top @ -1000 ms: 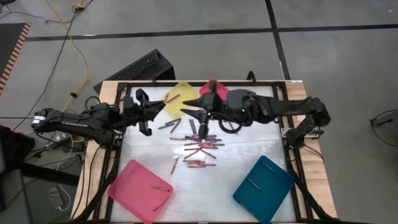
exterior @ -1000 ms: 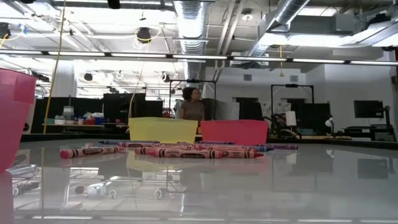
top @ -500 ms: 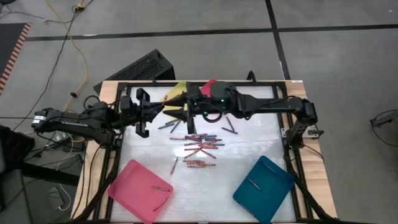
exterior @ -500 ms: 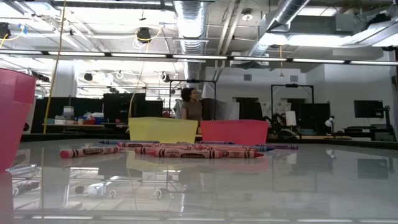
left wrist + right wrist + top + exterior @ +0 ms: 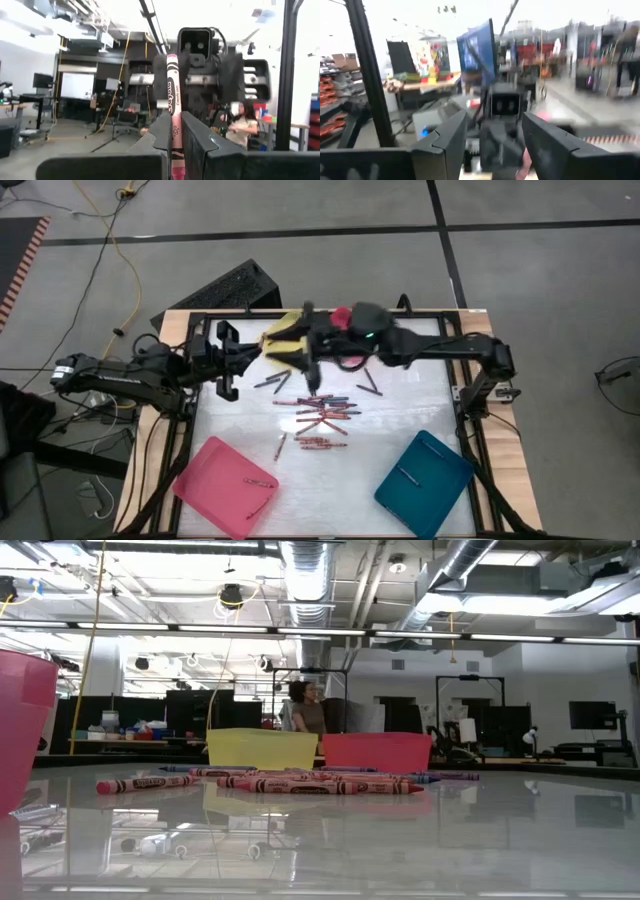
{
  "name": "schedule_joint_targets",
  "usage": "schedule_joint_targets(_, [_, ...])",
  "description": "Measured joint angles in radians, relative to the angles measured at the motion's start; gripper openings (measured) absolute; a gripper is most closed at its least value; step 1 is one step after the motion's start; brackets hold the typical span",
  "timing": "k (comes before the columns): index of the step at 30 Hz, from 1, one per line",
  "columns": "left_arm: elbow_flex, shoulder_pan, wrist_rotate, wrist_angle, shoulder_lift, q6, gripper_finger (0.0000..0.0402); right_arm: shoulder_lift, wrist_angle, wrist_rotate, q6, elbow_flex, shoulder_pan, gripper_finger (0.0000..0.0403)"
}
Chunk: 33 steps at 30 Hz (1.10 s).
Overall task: Sort crayons
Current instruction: Put the pink crayon into the red bin
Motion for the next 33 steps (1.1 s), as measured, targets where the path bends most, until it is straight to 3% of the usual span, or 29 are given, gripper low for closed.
schedule_joint_targets(5, [0.0,0.0,0.024,0.051,0.0,0.012,0.0009,-0.042,-0.026,0.123,-0.072,0.003,-0.015,0.0205])
schedule_joint_targets(9, [0.0,0.0,0.049,0.076,0.002,0.031,0.0009,-0.019,-0.021,0.123,-0.028,0.001,-0.039,0.0207])
schedule_joint_targets(17, [0.0,0.0,0.051,0.08,0.033,0.033,0.0009,0.059,0.066,0.045,0.053,0.001,-0.055,0.0209])
schedule_joint_targets(22, [0.0,0.0,0.054,0.073,0.045,0.033,0.0009,0.057,0.067,0.041,0.06,0.0,-0.055,0.021])
schedule_joint_targets(33, [0.0,0.001,0.047,0.167,0.05,0.034,0.0009,0.045,0.042,-0.094,0.115,0.0,-0.047,0.021])
